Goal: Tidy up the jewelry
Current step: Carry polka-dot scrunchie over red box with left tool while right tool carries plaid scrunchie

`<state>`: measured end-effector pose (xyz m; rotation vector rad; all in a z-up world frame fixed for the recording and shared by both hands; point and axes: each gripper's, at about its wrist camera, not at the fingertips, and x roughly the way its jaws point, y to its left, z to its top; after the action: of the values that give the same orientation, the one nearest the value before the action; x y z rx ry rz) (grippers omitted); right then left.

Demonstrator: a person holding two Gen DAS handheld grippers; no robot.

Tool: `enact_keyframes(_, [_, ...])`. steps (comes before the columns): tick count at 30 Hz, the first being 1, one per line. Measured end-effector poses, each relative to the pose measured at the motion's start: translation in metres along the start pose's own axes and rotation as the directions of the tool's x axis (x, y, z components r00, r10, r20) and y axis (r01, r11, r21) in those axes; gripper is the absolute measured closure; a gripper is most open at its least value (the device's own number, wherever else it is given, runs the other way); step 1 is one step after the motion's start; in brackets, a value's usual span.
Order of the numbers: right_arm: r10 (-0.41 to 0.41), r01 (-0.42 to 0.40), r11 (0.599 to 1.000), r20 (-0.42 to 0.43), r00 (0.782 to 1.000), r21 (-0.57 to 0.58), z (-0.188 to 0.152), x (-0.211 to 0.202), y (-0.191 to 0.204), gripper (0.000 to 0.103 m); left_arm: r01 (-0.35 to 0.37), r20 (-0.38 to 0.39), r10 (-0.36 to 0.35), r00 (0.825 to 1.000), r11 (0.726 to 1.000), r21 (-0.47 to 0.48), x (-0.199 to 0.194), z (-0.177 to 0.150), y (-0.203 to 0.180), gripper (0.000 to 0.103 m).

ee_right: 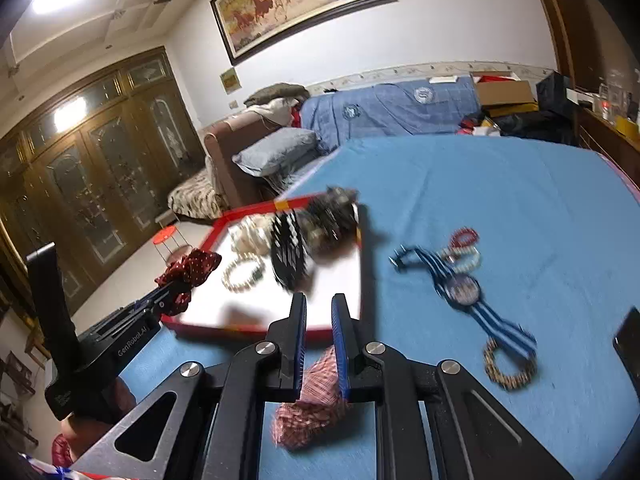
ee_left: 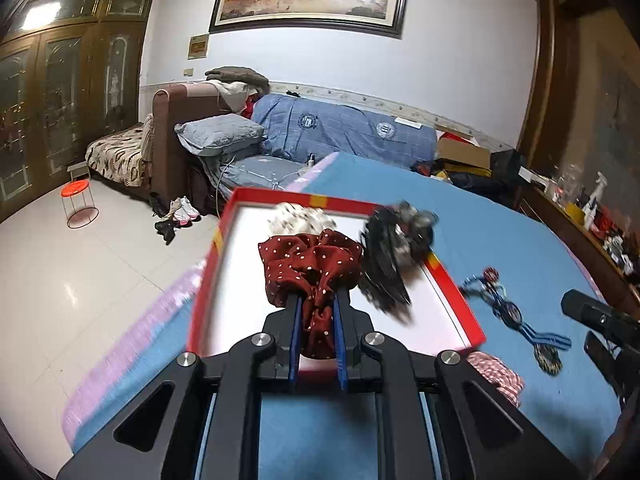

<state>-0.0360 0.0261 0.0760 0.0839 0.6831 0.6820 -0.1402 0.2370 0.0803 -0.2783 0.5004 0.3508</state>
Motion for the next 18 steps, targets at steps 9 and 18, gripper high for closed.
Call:
enact_keyframes(9, [0.027,-0.032,0.999,-0.140,0.990,-0.030,-0.004,0.034,0.019,0.033,0.007,-0.005,-0.007,1.000,1.000,-0.029,0.009,0.008,0.018,0.089])
enact_keyframes(18, [-0.045,-0.016,0.984,-0.330,0.943,-0.180,-0.063,0.080,0.046,0.045,0.014,-0.019,-0.014,1.000,1.000,-0.024,0.014,0.004,0.019,0.089])
